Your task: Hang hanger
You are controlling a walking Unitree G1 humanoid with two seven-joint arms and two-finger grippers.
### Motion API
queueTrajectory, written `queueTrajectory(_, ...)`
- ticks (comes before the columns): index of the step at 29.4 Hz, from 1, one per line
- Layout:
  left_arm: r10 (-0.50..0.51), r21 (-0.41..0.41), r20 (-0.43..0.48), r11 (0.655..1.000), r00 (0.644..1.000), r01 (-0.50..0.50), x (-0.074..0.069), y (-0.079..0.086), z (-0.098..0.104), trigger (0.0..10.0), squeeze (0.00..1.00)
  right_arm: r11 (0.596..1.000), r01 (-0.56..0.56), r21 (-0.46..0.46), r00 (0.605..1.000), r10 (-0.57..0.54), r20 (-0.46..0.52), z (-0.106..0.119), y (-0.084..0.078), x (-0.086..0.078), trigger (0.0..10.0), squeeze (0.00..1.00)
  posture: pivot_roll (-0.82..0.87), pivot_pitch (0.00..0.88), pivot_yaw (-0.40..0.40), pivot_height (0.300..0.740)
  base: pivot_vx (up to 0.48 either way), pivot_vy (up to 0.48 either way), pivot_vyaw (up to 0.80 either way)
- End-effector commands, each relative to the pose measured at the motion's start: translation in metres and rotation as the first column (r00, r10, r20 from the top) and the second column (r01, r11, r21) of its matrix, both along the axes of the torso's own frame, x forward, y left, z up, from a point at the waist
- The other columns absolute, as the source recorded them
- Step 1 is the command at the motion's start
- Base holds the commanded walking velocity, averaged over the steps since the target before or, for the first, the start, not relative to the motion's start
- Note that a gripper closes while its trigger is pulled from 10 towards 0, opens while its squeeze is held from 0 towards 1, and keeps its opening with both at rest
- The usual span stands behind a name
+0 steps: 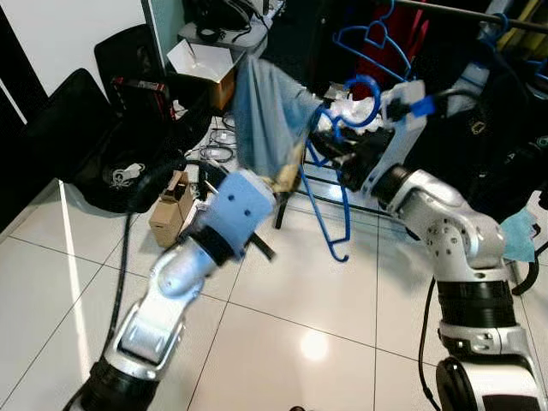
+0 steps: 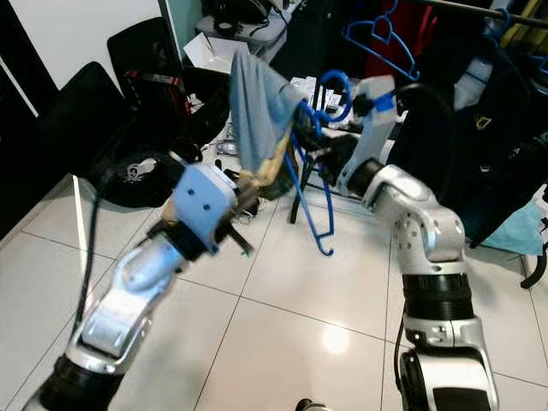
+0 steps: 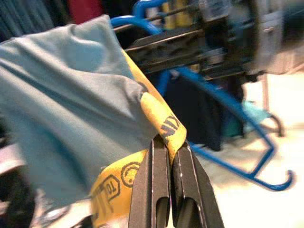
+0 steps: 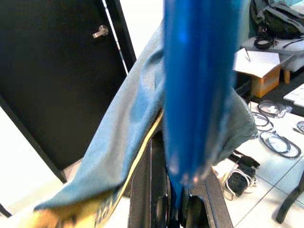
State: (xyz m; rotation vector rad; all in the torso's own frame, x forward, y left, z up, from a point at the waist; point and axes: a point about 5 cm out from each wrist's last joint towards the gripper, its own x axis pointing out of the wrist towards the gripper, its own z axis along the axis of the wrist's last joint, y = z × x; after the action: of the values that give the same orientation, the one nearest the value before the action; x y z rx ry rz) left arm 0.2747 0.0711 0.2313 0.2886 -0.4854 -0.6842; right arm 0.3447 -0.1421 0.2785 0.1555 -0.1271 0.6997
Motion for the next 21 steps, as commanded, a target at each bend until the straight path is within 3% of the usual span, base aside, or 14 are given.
queueTrajectory(1,-0.043,-0.001,-0.034,0.999,0.998,0.043,-0.005,-0.005,-0.005,3.1,0.0,1.0,-0.003,-0.004,1.0,0.003,0.015,0.001,-0.002,-0.001,10.0,0.0,-0.03,0.143,-0.031,0.74,0.0,0.0,0.0)
queueTrajectory(2,-0.076,0.009,-0.058,0.997,0.995,0.077,-0.007,-0.008,-0.009,6.4,0.0,1.0,-0.016,-0.014,1.0,0.017,0.015,-0.001,-0.001,-0.002,10.0,0.0,-0.03,0.141,-0.032,0.74,0.0,0.0,0.0)
queueTrajectory(3,-0.076,0.009,-0.058,0.997,0.995,0.077,-0.007,-0.008,-0.009,6.4,0.0,1.0,-0.016,-0.014,1.0,0.017,0.015,-0.001,-0.001,-0.002,10.0,0.0,-0.03,0.141,-0.032,0.74,0.0,0.0,0.0)
queueTrajectory(4,-0.132,0.019,-0.097,0.991,0.987,0.135,-0.012,-0.013,-0.014,10.0,0.0,0.999,-0.041,-0.026,0.999,0.042,0.021,-0.002,-0.001,-0.004,10.0,0.0,-0.03,0.141,-0.031,0.74,0.0,0.0,0.0)
queueTrajectory(5,-0.178,0.027,-0.127,0.983,0.976,0.183,-0.016,-0.017,-0.017,10.0,0.09,0.997,-0.067,-0.032,0.997,0.067,0.026,-0.002,0.0,-0.006,10.0,0.0,-0.03,0.14,-0.03,0.74,0.0,0.0,0.0)
queueTrajectory(6,-0.178,0.027,-0.127,0.983,0.976,0.183,-0.016,-0.017,-0.017,10.0,0.09,0.997,-0.067,-0.032,0.997,0.067,0.026,-0.002,0.0,-0.006,10.0,0.0,-0.03,0.14,-0.03,0.74,0.0,0.0,0.0)
queueTrajectory(7,-0.218,0.012,-0.163,0.975,0.962,0.223,-0.02,-0.02,-0.02,10.0,1.0,0.994,-0.098,-0.044,0.994,0.099,0.037,-0.002,-0.001,-0.009,10.0,0.0,-0.03,0.139,-0.03,0.74,0.0,0.0,0.0)
queueTrajectory(10,-0.278,0.002,-0.194,0.959,0.941,0.284,-0.027,-0.024,-0.022,10.0,1.0,0.987,-0.143,-0.069,0.987,0.147,0.056,-0.001,-0.003,-0.014,10.0,0.0,-0.04,0.139,-0.029,0.74,0.0,0.0,0.0)
queueTrajectory(14,-0.276,0.004,-0.2,0.959,0.94,0.282,-0.025,-0.022,-0.021,10.0,1.0,0.987,-0.135,-0.09,0.987,0.141,0.071,0.001,-0.013,-0.013,10.0,0.0,-0.04,0.143,-0.03,0.74,0.0,0.0,0.0)
queueTrajectory(21,-0.284,-0.013,-0.207,0.958,0.936,0.287,-0.025,-0.02,-0.019,10.0,1.0,0.981,-0.161,-0.108,0.981,0.171,0.087,0.003,-0.015,-0.017,10.0,0.0,-0.03,0.145,-0.027,0.74,0.0,0.0,0.0)
